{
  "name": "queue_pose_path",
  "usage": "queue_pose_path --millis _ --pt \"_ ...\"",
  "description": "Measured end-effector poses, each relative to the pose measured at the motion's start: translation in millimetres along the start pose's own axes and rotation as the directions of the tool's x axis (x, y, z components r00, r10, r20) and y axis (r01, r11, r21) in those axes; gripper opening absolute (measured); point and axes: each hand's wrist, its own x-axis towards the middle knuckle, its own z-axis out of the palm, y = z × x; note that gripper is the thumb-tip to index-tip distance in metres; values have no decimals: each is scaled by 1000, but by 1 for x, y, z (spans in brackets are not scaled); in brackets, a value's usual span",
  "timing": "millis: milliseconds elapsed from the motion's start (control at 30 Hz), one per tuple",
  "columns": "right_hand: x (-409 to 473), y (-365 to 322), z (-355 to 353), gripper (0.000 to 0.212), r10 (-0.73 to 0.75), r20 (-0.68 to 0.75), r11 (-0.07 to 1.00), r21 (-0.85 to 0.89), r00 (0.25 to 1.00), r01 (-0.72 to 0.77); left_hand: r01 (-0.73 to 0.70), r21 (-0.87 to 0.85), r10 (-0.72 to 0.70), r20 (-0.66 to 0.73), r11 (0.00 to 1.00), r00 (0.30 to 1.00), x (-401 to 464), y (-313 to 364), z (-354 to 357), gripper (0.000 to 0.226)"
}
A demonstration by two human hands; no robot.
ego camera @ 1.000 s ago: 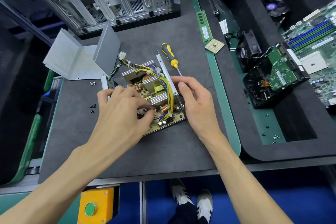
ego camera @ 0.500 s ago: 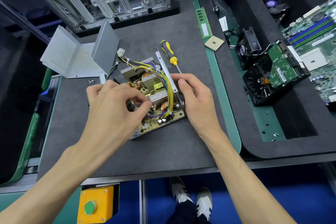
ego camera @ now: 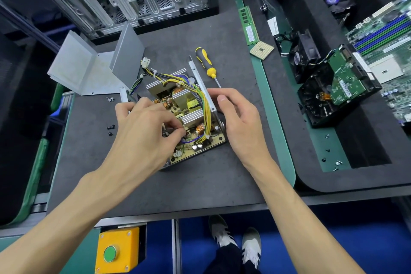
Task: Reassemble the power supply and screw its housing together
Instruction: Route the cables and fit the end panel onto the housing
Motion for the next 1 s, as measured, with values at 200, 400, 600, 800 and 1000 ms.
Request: queue_pose_path --millis 200,400,600,800,1000 --pt "0 1 0 28 -4 7 1000 12 1000 4 -3 21 3 21 1000 1000 1 0 -1 21" --pt "0 0 0 28 -3 1 1000 5 1000 3 -10 42 9 23 999 1000 5 2 0 19" --pt "0 0 0 28 3 3 1000 -9 1000 -3 -5 51 4 15 999 1000 6 3 2 20" --pt "0 0 0 28 6 5 1000 2 1000 -6 10 104 -17 61 994 998 8 3 2 23" --pt "0 1 0 29 14 6 1000 -1 1000 -14 60 95 -66 56 994 996 13 7 6 38"
